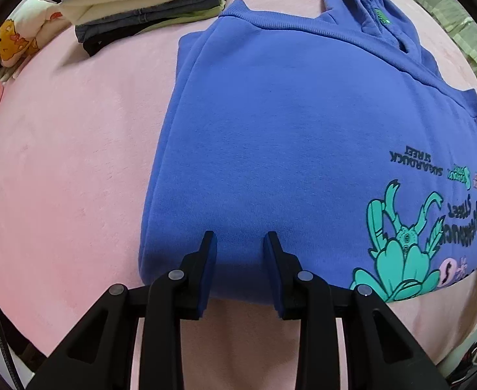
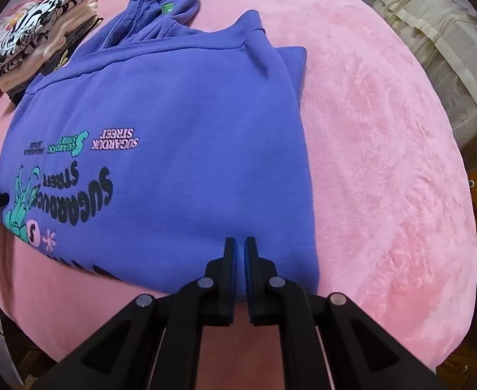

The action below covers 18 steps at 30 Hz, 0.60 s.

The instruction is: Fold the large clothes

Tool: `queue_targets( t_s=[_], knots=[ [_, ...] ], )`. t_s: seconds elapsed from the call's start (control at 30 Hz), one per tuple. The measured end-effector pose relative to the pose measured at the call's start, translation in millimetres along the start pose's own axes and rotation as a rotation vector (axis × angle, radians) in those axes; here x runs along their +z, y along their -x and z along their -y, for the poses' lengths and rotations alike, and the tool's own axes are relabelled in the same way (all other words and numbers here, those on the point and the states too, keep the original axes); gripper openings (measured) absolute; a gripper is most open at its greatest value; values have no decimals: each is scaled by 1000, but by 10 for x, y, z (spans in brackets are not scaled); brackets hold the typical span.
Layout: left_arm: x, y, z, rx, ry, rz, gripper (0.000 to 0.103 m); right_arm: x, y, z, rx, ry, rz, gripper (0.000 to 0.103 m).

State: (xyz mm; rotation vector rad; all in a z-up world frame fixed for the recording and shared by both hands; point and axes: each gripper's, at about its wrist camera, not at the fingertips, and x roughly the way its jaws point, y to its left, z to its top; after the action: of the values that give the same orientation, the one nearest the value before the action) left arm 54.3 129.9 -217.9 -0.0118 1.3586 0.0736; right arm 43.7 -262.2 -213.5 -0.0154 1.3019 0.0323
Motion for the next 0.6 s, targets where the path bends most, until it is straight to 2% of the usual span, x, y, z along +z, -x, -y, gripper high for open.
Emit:
queue_targets(
  t_s=[0.1, 0.2, 0.27, 0.3, 0.37, 0.4, 0.6],
  knots=[
    [99, 116, 20, -16, 19, 0, 29, 75, 90, 18, 43, -42, 4, 5],
    [259, 267, 65, -31, 15, 41, 30, 214, 207, 8, 74, -50, 27, 5],
    [375, 371, 121, -45, 12, 69, 37, 361, 286, -9, 104, -45, 45, 7],
    [451, 428, 160, -52, 8, 88, 40, 437, 279, -49, 115, -44, 43, 10],
    [606, 521, 252, -57, -10, 121, 46, 596, 290, -50, 146, -49, 46, 31],
    [677, 557, 305, -61, -21, 131, 46, 658, 301, -61, 154, -54, 52, 35],
    [1344, 678, 615, -97, -107, 205, 46, 1173, 309, -155, 171, -29, 99, 37]
  ],
)
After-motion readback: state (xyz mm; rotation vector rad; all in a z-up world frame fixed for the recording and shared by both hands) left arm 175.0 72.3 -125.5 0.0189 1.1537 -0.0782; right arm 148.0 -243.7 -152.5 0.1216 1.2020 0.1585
